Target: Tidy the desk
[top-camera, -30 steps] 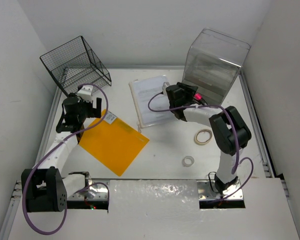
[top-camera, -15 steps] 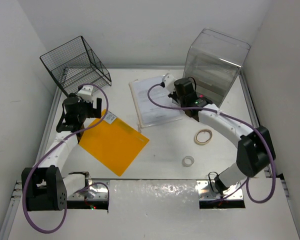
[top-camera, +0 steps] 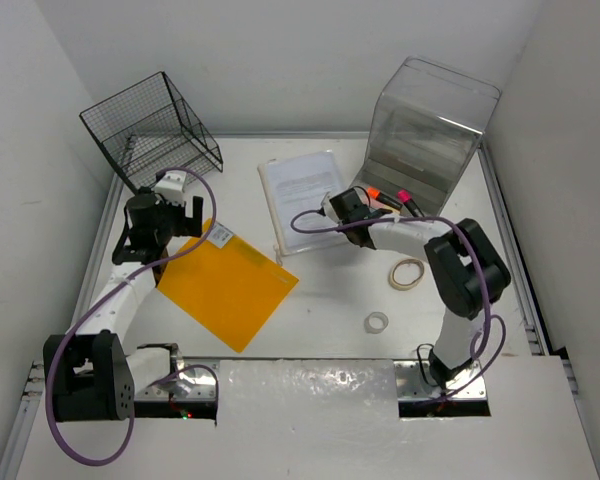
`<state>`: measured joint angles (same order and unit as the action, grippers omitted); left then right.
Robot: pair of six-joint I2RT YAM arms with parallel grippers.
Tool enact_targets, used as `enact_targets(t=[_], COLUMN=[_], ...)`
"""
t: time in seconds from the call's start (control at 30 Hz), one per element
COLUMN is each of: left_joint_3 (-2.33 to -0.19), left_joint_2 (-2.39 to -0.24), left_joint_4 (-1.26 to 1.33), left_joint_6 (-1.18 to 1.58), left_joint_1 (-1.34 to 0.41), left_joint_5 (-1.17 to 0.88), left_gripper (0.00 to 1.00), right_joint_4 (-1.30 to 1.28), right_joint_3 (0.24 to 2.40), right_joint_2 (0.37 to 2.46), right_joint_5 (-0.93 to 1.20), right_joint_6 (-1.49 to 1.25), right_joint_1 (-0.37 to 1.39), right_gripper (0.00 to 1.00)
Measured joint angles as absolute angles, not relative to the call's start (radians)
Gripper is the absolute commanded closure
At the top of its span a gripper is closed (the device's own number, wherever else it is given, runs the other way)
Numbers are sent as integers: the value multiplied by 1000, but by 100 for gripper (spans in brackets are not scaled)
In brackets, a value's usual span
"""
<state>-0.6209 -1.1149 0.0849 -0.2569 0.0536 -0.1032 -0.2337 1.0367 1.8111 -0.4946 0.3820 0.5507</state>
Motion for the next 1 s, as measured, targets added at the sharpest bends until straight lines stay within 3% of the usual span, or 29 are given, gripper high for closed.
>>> enact_targets(t=[0.37, 1.0], left_joint_3=[-620, -621], left_joint_2=[-1120, -1137], left_joint_4=[85, 86], left_joint_6=[-257, -265], left_joint_1=[54, 54], left_joint_5=[-106, -83], left_gripper=[11, 11], right_joint_4=[-110, 205], right_joint_3=[1143, 1282], right_joint_2=[1942, 2086], right_joint_5=[-728, -747], right_joint_6=[541, 705], right_joint_1=[449, 314], right_gripper=[100, 100])
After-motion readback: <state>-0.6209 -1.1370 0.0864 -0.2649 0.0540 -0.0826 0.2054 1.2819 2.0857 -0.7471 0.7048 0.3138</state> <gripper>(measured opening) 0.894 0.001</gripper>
